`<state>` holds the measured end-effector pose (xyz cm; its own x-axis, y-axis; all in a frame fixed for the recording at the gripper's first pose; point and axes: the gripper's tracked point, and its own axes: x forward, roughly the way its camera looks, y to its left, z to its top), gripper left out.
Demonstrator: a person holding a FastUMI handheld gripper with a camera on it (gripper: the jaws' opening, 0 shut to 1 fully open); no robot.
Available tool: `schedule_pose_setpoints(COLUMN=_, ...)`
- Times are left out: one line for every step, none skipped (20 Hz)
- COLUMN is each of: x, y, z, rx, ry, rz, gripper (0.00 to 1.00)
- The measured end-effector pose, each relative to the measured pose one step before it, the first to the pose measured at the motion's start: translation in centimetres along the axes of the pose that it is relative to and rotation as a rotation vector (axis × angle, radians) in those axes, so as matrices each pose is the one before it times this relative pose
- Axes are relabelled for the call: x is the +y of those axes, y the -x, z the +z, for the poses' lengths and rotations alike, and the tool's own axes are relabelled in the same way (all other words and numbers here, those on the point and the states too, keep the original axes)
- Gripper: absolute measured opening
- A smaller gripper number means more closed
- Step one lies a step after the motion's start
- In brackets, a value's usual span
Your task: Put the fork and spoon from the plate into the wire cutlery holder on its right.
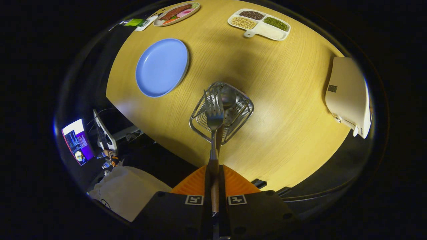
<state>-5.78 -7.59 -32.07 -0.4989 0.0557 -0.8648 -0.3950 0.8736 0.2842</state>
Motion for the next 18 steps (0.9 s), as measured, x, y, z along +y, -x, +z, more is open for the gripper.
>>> schedule_pose_setpoints(x=-0.162, y=-0.003, z=0.061, rx=-0.00654, ry=-0.00260, rz=-0.00252, gripper=0.14)
schedule_pose_setpoints(x=-0.316, y=-0.005, z=0.234, rx=-0.01196, ry=-0.01278, rz=-0.00467, gripper=0.14)
schedule_pose_setpoints(x=-0.248, y=0.142, z=0.110, rx=-0.00651, ry=-0.01533, rz=-0.00039, gripper=0.12)
schedule_pose_setpoints(x=-0.117, y=-0.075, z=0.057, rx=-0.00875, ry=-0.01261, rz=0.00489, gripper=0.10)
schedule_pose_setpoints(x=0.003, y=-0.054, z=0.168, rx=-0.01297, ry=-0.01751, rz=0.01074, gripper=0.10)
schedule_pose_setpoints(x=0.180, y=-0.081, z=0.326, rx=-0.01879, ry=-0.02169, rz=0.01828, gripper=0.10)
schedule_pose_setpoints(x=0.301, y=-0.248, z=0.640, rx=-0.03107, ry=-0.02046, rz=0.01889, gripper=0.10)
schedule_pose_setpoints(x=0.187, y=-0.243, z=-0.099, rx=0.00068, ry=-0.01677, rz=0.00996, gripper=0.10)
schedule_pose_setpoints(x=0.167, y=0.038, z=-0.347, rx=0.01246, ry=-0.00244, rz=0.00849, gripper=0.10)
schedule_pose_setpoints(x=0.088, y=0.113, z=-0.012, rx=-0.00650, ry=0.00459, rz=0.00326, gripper=0.10)
schedule_pose_setpoints(x=0.041, y=0.353, z=-0.027, rx=-0.00857, ry=0.00924, rz=0.00012, gripper=0.10)
schedule_pose_setpoints(x=0.030, y=0.517, z=0.020, rx=-0.01630, ry=0.00623, rz=0.00301, gripper=0.10)
schedule_pose_setpoints(x=0.171, y=0.516, z=0.131, rx=-0.02025, ry=0.00115, rz=0.00457, gripper=0.10)
schedule_pose_setpoints(x=0.214, y=0.684, z=0.231, rx=-0.02699, ry=-0.00135, rz=0.00909, gripper=0.14)
schedule_pose_setpoints(x=0.521, y=0.666, z=0.400, rx=-0.03345, ry=0.00004, rz=0.01611, gripper=0.24)
schedule_pose_setpoints(x=0.533, y=0.564, z=0.498, rx=-0.03968, ry=0.00624, rz=0.01385, gripper=0.37)
schedule_pose_setpoints(x=0.672, y=0.720, z=0.631, rx=-0.04749, ry=0.00794, rz=0.01777, gripper=0.57)
schedule_pose_setpoints(x=0.824, y=0.548, z=0.532, rx=-0.05285, ry=0.00539, rz=0.02657, gripper=0.59)
